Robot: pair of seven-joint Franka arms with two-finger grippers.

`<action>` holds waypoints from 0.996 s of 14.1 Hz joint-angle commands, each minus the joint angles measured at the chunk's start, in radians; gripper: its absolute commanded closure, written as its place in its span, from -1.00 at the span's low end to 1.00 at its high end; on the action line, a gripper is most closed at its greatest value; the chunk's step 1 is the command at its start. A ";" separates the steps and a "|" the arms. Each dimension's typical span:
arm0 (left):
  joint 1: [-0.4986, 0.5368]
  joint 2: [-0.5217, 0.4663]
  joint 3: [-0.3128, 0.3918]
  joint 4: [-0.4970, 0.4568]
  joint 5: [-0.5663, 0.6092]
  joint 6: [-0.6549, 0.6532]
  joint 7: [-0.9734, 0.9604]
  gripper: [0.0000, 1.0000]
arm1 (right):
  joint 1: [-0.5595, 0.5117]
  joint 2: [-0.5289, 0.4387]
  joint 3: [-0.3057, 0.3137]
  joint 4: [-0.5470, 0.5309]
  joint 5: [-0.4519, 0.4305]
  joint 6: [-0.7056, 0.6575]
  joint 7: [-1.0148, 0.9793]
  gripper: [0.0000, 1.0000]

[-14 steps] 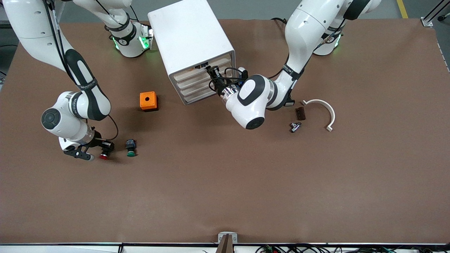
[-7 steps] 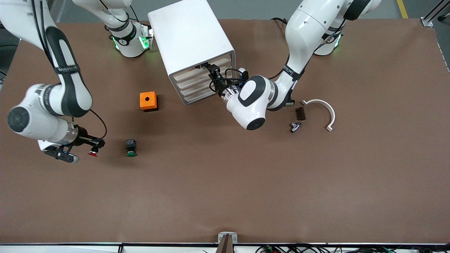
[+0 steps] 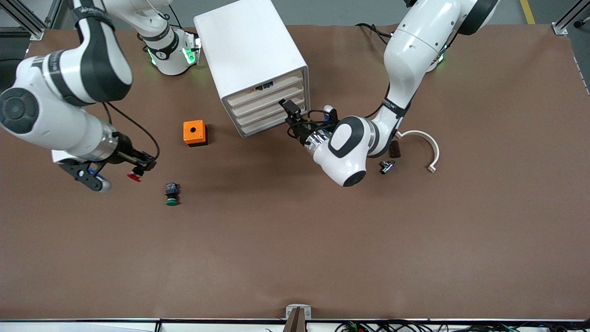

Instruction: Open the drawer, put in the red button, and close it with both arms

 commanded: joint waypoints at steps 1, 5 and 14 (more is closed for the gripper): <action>-0.039 0.034 -0.004 0.037 -0.017 0.025 -0.008 -0.41 | 0.048 0.015 -0.009 0.025 0.017 -0.006 0.110 1.00; -0.087 0.044 -0.007 0.034 -0.020 0.027 -0.011 -0.35 | 0.114 0.020 -0.010 0.024 0.017 0.011 0.238 1.00; -0.078 0.056 -0.002 0.040 -0.011 0.061 0.035 1.00 | 0.203 0.026 -0.010 0.016 0.016 0.065 0.387 1.00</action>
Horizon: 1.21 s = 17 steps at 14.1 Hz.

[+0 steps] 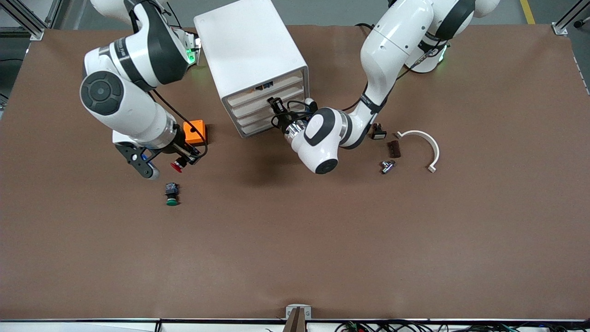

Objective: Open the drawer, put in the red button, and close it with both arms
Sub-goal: 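Carry the red button over the open drawer with the right gripper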

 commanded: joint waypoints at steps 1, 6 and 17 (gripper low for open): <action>0.047 0.009 0.006 0.020 -0.009 -0.001 0.025 1.00 | 0.037 0.008 -0.010 0.013 0.012 0.014 0.067 1.00; 0.096 0.012 0.020 0.049 -0.009 0.001 0.032 1.00 | 0.144 0.018 -0.011 0.007 0.001 0.050 0.207 1.00; 0.106 -0.014 0.193 0.123 -0.004 0.019 0.219 -1.00 | 0.307 0.033 -0.011 -0.026 -0.002 0.119 0.457 1.00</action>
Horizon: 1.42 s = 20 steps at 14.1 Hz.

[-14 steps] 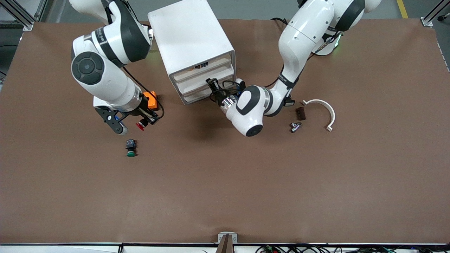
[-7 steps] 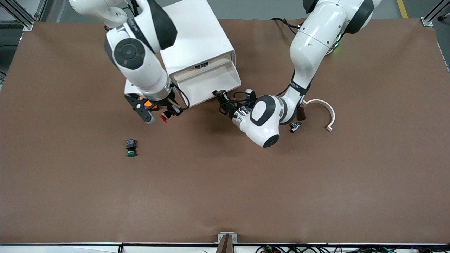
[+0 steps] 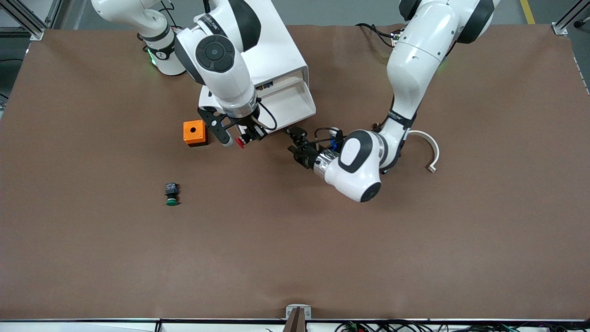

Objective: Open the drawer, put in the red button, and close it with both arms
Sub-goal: 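Carry the red button over the open drawer with the right gripper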

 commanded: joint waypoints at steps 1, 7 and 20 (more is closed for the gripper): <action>0.001 -0.012 0.110 0.043 -0.005 -0.010 0.061 -1.00 | 0.024 -0.007 -0.011 -0.025 -0.001 0.007 0.026 1.00; -0.001 -0.024 0.327 0.071 0.008 -0.012 0.376 -1.00 | 0.108 -0.019 -0.012 -0.113 -0.003 0.030 0.168 1.00; 0.001 -0.087 0.398 0.080 0.187 0.002 0.795 -1.00 | 0.182 0.060 -0.011 -0.117 -0.001 0.088 0.323 1.00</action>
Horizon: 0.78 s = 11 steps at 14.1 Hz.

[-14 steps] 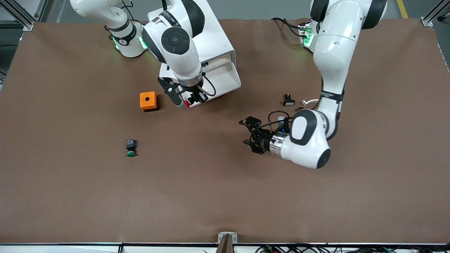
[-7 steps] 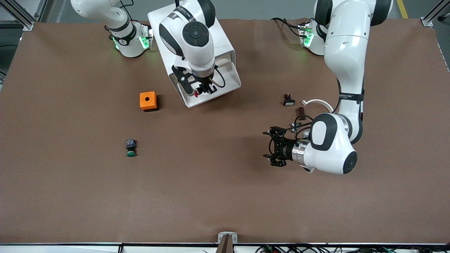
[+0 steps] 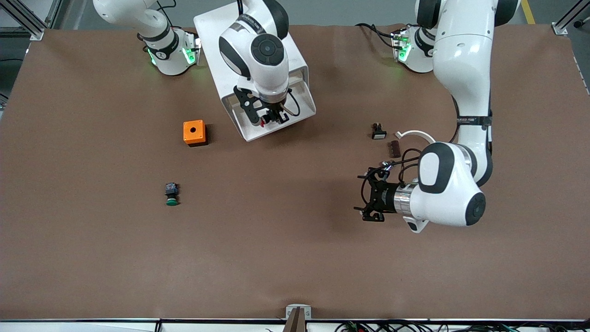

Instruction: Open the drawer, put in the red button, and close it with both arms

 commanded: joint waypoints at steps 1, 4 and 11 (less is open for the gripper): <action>-0.013 -0.025 0.021 -0.013 0.025 0.002 0.017 -1.00 | 0.018 0.006 -0.010 0.000 -0.001 0.008 0.025 1.00; -0.025 -0.033 0.022 -0.013 0.076 0.002 0.070 -1.00 | 0.028 0.010 -0.010 0.000 -0.001 -0.001 0.047 1.00; -0.091 -0.027 0.015 -0.020 0.160 0.002 0.309 -1.00 | 0.048 0.016 -0.010 0.003 -0.001 -0.015 0.067 -1.00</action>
